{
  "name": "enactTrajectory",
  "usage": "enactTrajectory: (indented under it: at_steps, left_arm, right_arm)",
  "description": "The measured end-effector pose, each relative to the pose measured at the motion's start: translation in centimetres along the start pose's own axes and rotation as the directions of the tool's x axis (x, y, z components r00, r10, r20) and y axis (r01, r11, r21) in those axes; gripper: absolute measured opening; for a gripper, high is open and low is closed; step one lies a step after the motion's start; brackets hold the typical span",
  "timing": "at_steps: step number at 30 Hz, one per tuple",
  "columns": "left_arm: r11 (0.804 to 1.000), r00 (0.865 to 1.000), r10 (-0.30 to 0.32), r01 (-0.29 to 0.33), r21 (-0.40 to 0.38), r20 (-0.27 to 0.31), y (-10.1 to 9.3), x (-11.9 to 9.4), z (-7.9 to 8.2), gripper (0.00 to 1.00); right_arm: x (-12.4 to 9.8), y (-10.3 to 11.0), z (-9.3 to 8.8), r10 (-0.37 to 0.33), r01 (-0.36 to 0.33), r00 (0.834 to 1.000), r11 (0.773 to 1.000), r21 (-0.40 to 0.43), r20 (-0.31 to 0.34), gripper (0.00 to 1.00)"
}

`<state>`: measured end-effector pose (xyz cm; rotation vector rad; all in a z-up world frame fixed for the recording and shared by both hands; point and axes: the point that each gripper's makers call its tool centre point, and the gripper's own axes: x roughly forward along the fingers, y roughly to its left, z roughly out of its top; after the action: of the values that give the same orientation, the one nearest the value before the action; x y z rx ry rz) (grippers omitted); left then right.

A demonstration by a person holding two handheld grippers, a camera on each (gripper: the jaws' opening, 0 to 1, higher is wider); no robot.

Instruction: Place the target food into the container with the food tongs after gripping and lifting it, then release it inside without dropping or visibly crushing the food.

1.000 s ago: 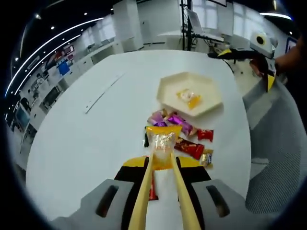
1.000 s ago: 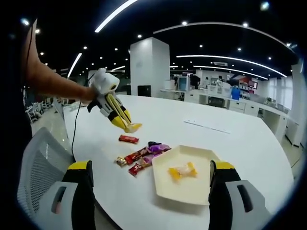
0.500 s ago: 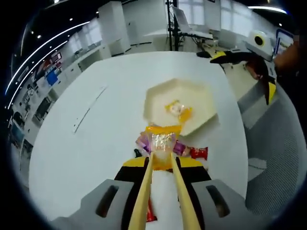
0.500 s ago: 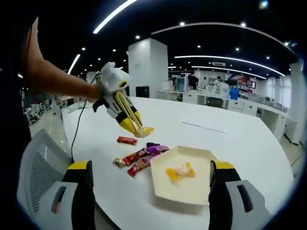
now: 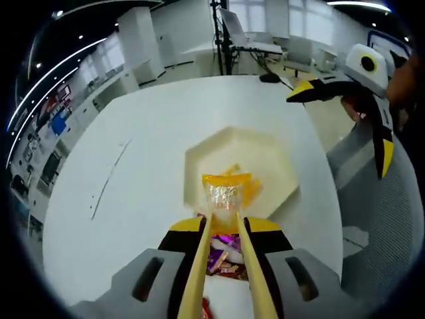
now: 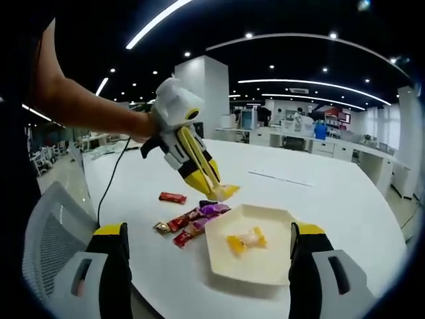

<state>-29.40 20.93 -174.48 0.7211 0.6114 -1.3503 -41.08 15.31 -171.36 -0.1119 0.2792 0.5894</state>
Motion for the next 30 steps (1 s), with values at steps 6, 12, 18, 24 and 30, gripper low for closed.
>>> enactTrajectory:
  at_steps: [6, 12, 18, 24, 30]
  left_arm:
    - [0.999, 1.0, -0.017, 0.017, 0.027, 0.007, -0.2, 1.3, 2.2, 0.19]
    - [0.998, 0.999, -0.043, 0.042, 0.036, 0.021, -0.4, 2.7, 5.2, 0.19]
    - [0.998, 0.997, -0.058, 0.057, 0.03, 0.045, -0.8, 3.6, 7.2, 0.2]
    - [0.996, 0.996, -0.072, 0.07, 0.053, 0.048, -1.3, 4.3, 8.8, 0.2]
    - [0.996, 0.996, -0.072, 0.069, 0.059, 0.058, -1.4, 4.4, 9.4, 0.2]
  right_arm:
    - [0.0, -0.2, 0.1, -0.008, 0.008, 1.0, 1.0, -0.003, 0.004, 0.99]
    - [-0.1, -0.4, 0.2, -0.019, 0.019, 1.0, 1.0, 0.0, 0.012, 0.99]
    - [-0.2, -0.4, 0.2, -0.024, 0.024, 1.0, 1.0, 0.001, 0.014, 0.99]
    - [-0.2, -0.5, 0.3, -0.027, 0.027, 0.999, 1.0, 0.003, 0.017, 0.99]
    - [-0.3, -0.5, 0.4, -0.028, 0.028, 0.999, 1.0, 0.006, 0.02, 0.99]
